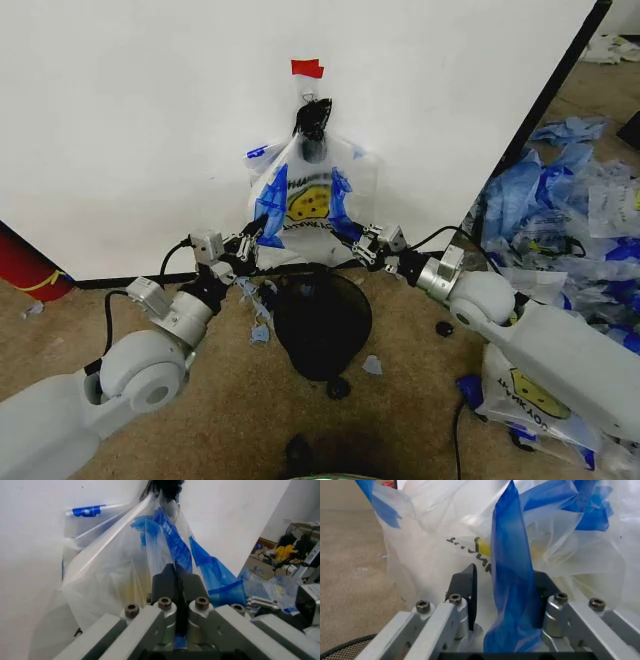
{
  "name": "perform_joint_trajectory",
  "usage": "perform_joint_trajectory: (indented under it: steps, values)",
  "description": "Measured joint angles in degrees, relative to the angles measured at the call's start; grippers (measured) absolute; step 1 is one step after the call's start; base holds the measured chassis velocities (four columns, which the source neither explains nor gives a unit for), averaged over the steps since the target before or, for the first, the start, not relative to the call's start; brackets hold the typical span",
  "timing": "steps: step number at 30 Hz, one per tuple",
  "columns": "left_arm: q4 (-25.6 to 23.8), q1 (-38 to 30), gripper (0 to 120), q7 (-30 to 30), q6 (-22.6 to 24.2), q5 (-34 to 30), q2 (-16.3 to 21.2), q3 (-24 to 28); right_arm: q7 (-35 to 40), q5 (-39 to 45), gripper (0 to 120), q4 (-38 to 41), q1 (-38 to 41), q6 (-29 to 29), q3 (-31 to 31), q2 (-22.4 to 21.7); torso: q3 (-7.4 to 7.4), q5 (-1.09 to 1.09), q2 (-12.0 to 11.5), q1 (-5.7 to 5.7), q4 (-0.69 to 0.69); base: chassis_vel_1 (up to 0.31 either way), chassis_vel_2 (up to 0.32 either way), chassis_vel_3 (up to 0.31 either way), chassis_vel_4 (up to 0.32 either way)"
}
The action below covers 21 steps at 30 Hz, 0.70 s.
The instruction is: Pick up the garbage bag from the wall and place it over the trash bin.
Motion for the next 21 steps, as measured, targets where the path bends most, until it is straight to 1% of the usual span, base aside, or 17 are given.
perform_joint_trajectory:
  steps: [5,8,10,12,13,14,21]
  values:
    - [-0.13,0.66,0,0.03,-0.05,0.31,-0.17,-0.27,0.34,0.19,29,-0.31,0.79,-0.30,-1.12,0.27,0.00,0.00,0.00,0.00,0.00,0.000,0.000,0.000,0.000]
    - [-0.30,2.07,0,0.18,-0.21,0.74,-0.07,-1.18,0.86,0.36,19,-0.32,1.02,-0.75,-1.50,0.39,0.00,-0.01,0.00,0.00,0.00,0.000,0.000,0.000,0.000]
    - [-0.44,2.76,0,0.28,-0.29,0.89,0.07,-1.73,1.20,0.77,10,-0.26,1.23,-0.82,-1.89,0.44,0.00,0.00,0.00,0.00,0.00,0.000,0.000,0.000,0.000]
    - [-0.62,3.13,0,0.31,-0.35,0.92,0.25,-2.13,1.67,1.11,3,-0.01,1.29,-0.87,-2.10,0.47,0.00,-0.01,0.00,0.00,0.00,0.000,0.000,0.000,0.000]
    - [-0.62,3.13,0,0.31,-0.35,0.92,0.25,-2.13,1.67,1.11,3,-0.01,1.29,-0.87,-2.10,0.47,0.00,-0.01,0.00,0.00,0.00,0.000,0.000,0.000,0.000]
    - [-0.68,3.27,0,0.32,-0.39,0.93,0.33,-2.33,1.92,1.29,0,0.21,1.27,-0.87,-2.18,0.47,0.00,-0.01,0.00,0.00,0.00,0.000,0.000,0.000,0.000]
    - [-1.18,3.87,0,0.35,-0.43,0.93,0.45,-2.93,3.50,2.27,0,2.62,-0.51,-1.00,-1.92,-0.45,0.00,0.00,0.00,0.00,0.00,0.000,0.000,0.000,0.000]
